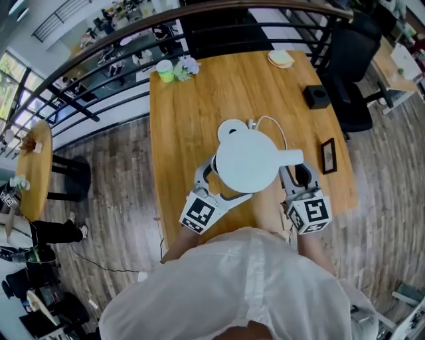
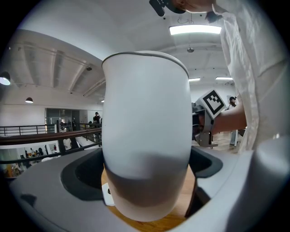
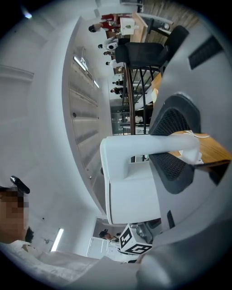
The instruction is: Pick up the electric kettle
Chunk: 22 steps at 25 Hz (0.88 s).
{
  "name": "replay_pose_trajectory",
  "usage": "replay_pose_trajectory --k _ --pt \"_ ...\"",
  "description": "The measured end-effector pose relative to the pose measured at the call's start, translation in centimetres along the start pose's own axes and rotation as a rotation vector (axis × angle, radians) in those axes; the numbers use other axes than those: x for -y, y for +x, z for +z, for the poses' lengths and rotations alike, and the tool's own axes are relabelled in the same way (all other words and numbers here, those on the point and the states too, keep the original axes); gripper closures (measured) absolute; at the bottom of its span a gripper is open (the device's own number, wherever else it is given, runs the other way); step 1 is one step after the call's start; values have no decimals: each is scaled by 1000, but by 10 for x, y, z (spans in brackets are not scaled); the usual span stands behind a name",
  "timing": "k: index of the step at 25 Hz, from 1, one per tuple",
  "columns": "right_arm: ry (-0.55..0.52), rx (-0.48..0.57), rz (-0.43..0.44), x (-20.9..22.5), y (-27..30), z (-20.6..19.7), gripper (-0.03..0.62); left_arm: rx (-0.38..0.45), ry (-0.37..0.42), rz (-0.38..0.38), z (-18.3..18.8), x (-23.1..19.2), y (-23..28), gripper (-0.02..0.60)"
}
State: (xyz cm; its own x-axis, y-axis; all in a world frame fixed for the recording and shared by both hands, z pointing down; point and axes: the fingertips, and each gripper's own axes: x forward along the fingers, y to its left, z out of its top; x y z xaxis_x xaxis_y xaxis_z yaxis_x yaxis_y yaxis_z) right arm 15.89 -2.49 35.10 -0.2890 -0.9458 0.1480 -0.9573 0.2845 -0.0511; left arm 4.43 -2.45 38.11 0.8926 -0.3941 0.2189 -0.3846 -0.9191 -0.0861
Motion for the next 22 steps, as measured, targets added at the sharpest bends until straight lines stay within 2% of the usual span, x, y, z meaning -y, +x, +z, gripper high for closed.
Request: replay_pose_trajectory --k 6,22 --pt "34 1 -11 3 -15 0 477 20 9 -12 9 13 -1 3" --pt "29 6 -20 7 -17 5 477 34 19 -15 15 13 1 3"
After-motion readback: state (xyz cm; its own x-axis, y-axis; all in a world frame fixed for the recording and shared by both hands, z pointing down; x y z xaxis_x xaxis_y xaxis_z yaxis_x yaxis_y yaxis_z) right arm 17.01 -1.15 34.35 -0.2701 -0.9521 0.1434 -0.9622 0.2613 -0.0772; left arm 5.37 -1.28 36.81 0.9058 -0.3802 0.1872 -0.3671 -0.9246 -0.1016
